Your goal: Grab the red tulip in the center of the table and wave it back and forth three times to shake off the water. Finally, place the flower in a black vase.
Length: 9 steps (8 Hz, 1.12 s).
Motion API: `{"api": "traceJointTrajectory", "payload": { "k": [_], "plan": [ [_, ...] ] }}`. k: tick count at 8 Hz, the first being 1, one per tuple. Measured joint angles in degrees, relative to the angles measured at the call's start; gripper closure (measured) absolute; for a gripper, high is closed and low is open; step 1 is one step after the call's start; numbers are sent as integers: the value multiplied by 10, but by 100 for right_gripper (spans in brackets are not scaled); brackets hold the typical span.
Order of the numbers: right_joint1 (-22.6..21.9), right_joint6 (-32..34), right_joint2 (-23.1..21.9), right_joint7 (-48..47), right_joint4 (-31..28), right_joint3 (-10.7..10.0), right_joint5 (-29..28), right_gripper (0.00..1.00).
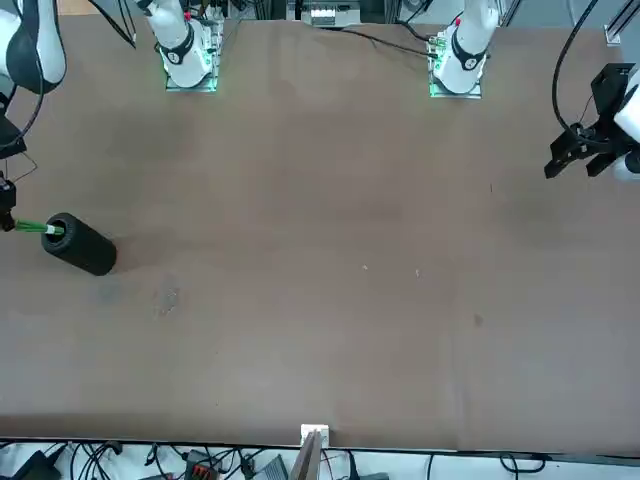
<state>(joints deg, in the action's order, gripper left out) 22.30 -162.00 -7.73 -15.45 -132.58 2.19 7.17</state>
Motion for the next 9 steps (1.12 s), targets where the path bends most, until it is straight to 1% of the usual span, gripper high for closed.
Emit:
{"api": "traceJointTrajectory", "payload": {
  "k": [3, 4, 5, 6, 9],
  "plan": [
    [7, -57, 32, 0, -12, 0, 0, 92],
    [8, -78, 46, 0, -17, 0, 0, 89],
    [8, -87, 58, 0, -21, 1, 0, 75],
    [7, -92, 63, 0, -23, 2, 0, 57],
    [7, -95, 55, 0, -23, 5, 0, 4]
  ]
}}
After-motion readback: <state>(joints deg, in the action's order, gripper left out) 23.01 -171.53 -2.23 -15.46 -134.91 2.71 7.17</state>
